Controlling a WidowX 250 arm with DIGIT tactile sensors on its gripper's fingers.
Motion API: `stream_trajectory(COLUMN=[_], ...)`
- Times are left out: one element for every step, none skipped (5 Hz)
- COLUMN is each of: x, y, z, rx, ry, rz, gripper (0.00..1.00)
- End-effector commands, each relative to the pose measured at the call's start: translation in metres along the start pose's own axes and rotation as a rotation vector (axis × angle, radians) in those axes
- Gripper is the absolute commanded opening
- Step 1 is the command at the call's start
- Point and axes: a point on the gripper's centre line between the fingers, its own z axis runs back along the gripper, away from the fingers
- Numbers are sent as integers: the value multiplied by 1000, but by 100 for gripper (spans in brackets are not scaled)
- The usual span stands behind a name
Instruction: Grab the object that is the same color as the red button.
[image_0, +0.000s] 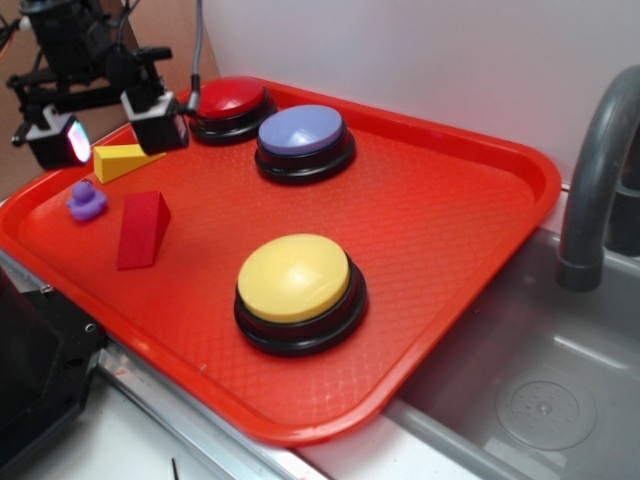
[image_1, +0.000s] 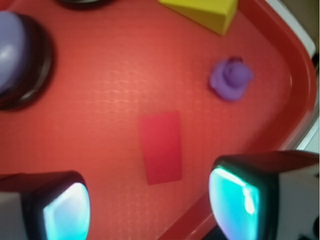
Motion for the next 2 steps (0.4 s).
stream_trajectory(x=[6, 7], y=[5, 5], z=[-23, -33], rx=[-52, -105], ry=[-51, -56], rz=[-49, -150], gripper=[100, 100])
